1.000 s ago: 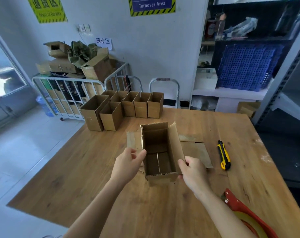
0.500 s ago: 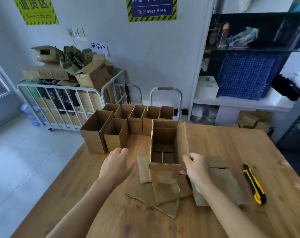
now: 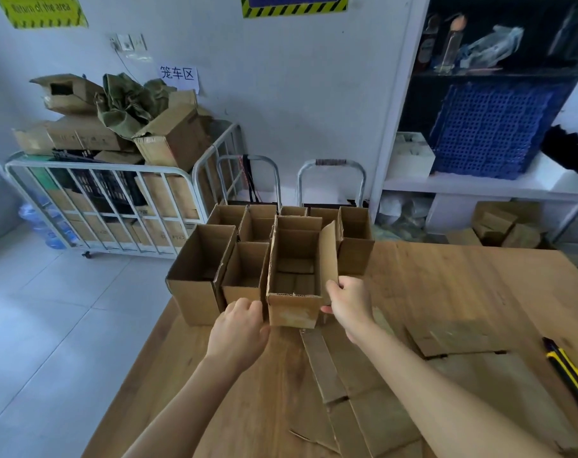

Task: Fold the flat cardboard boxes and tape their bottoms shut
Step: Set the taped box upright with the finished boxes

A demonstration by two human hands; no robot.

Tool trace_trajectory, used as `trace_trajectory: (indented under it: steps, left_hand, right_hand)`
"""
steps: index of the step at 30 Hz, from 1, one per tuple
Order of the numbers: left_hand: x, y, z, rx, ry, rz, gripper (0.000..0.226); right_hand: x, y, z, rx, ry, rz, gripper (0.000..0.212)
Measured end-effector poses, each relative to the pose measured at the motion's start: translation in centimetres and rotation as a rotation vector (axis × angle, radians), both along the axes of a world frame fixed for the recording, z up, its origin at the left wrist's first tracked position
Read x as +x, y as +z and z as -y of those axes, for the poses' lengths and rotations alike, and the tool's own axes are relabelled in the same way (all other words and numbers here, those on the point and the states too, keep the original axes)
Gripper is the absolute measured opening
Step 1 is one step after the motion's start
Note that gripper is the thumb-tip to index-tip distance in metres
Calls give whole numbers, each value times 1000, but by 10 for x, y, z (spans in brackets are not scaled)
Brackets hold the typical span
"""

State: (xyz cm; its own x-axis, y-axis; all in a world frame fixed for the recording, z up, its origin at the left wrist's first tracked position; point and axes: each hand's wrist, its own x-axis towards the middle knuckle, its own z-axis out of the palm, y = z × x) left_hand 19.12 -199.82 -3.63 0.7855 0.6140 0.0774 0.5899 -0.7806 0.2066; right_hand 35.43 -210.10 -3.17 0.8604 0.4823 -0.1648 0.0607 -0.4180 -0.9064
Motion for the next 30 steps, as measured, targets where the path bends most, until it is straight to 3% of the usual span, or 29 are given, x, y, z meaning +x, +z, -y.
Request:
trace_trajectory:
  steps: [20,26,30]
  left_hand:
    - [0,-51,-45,-48,-12,-55,26]
    - [8,-56,-39,-78,-40,-105,23]
    - [22,-53,-21,-208,-68,-175,25]
  right_hand:
    - [13,-30,-56,-143,10,-24,37]
    - [8,-25,-44,-29,-6,-103,54]
    - [13,-37,-8,-101,-35,-69,53]
